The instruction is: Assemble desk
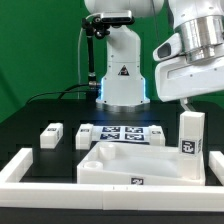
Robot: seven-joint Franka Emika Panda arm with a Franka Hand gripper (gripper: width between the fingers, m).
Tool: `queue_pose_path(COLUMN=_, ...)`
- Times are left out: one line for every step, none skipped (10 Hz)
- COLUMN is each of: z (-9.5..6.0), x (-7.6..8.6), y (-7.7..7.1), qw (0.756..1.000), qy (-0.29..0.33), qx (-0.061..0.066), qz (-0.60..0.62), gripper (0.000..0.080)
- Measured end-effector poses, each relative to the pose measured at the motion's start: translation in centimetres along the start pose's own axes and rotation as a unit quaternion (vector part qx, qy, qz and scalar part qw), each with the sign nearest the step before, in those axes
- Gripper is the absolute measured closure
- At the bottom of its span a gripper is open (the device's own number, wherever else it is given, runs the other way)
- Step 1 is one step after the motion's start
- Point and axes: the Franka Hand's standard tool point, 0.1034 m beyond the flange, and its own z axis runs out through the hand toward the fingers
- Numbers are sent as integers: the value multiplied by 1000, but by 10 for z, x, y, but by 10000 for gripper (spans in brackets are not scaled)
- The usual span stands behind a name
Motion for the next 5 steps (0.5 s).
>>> queue_pose_path(z=1, x=0, y=2, qw=999, qy=0, qx=-2, qz=-42, gripper=151)
queue_pose_path(z=9, x=-2, y=15, qw=996, qy=-6, qx=-12, qz=-85, gripper=151)
queue_pose_path(z=11, x=-5, y=32, qw=991, qy=-13, qx=-21, qz=-132, gripper=151)
queue_pose_path(z=10, x=-7, y=50, qw=983, qy=-20, qx=-29, qz=-180, gripper=151)
queue_pose_path(z=11, x=-14, y=66, qw=976, qy=-29, qx=-39, qz=-214, gripper=151)
